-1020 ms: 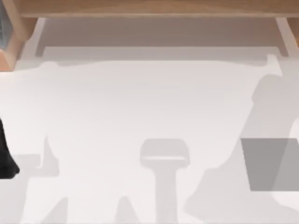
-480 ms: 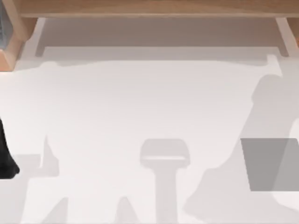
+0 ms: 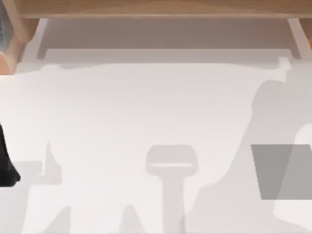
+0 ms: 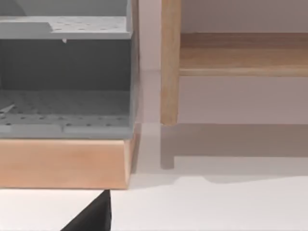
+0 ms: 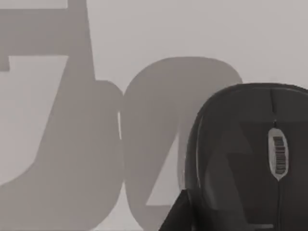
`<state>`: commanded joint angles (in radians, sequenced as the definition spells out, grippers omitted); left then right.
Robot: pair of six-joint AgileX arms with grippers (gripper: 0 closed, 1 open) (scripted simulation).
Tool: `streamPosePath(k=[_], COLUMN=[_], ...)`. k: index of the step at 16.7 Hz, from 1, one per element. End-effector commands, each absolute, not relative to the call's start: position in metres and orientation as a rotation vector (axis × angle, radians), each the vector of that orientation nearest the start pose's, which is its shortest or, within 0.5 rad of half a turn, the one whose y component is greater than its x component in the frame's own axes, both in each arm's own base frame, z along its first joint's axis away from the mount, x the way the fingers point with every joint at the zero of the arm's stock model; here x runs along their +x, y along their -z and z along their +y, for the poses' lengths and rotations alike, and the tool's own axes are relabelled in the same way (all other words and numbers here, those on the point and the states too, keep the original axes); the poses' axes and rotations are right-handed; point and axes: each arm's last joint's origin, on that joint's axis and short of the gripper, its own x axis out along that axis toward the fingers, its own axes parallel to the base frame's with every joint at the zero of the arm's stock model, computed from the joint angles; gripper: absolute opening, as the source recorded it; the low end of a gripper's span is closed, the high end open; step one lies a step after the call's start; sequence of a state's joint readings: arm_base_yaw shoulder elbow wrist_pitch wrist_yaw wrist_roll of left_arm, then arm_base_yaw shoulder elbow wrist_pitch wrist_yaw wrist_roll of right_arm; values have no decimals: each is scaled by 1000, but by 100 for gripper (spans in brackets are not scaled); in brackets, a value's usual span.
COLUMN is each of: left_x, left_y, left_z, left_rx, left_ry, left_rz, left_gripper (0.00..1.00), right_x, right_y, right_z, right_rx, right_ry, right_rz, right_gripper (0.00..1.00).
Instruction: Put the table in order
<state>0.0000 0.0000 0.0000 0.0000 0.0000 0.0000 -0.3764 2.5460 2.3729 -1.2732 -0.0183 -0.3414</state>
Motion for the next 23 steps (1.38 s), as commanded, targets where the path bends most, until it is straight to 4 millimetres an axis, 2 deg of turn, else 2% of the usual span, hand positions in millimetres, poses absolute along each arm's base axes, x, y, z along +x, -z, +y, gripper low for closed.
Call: streamPosePath(k=[3, 6, 10, 13, 15, 18, 23], left_x=[106, 106, 106, 106, 106, 106, 106], left_y=[-160, -160, -160, -160, -160, -160, -160], left_z=[-1, -1, -1, -1, -1, -1, -1], left_rx=[0, 0, 0, 0, 0, 0, 0], left_ry=[0, 0, 0, 0, 0, 0, 0], left_rz=[0, 0, 0, 0, 0, 0, 0], left_gripper=[100, 100, 100, 100, 100, 100, 100], right_x=[464, 453, 440, 429, 421, 405, 369], right_y=[-194, -225, -260, -274, -277, -271, -239], right_z=[-177, -165, -128, -90, -62, -21, 34], right_rx=[2, -3, -16, -23, -24, -20, -7], right_ry=[65, 101, 116, 96, 73, 32, -25], right_rz=[1420, 1364, 1277, 1225, 1202, 1191, 1243], right_gripper=[0, 0, 0, 0, 0, 0, 0])
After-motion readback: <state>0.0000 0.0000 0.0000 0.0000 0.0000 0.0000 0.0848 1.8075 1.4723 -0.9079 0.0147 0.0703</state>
